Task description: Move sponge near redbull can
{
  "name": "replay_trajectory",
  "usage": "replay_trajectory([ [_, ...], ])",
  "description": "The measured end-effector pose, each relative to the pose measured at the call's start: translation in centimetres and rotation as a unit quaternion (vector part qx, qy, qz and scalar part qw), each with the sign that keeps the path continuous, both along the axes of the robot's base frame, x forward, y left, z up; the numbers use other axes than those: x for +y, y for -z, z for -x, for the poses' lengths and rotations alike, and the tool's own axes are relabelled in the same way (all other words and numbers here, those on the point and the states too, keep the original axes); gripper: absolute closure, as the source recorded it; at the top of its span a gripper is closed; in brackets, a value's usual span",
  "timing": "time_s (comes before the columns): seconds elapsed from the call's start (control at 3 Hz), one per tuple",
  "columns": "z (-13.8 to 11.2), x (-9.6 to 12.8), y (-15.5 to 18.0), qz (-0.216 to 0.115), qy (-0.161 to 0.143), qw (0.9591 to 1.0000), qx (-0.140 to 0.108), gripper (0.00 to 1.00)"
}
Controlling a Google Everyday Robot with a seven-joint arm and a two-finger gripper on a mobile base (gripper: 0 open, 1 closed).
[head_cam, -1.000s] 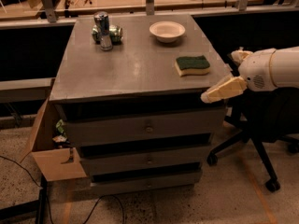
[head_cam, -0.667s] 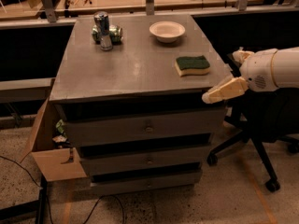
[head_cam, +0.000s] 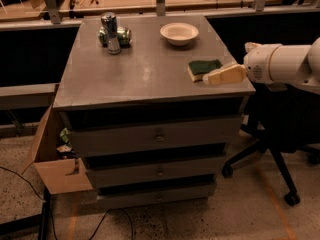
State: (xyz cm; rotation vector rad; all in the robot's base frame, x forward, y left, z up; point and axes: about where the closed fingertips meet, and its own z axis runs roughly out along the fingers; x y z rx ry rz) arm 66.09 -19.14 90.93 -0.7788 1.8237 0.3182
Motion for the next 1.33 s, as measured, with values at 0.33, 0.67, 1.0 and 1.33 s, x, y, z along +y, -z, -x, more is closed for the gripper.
replay_trajectory([
  [0.33, -4.6, 0.4, 2.7, -0.049, 0.046, 0.9975, 0.021, 0.00],
  [0.67, -6.6, 0.7, 4.6, -0.077, 0.064, 0.9943, 0.037, 0.00],
  [1.0, -7.9, 0.8, 6.3, -0.084, 0.069, 0.9930, 0.046, 0.18],
  [1.33, -8.3, 1.5, 7.2, -0.087, 0.056, 0.9931, 0.054, 0.41],
])
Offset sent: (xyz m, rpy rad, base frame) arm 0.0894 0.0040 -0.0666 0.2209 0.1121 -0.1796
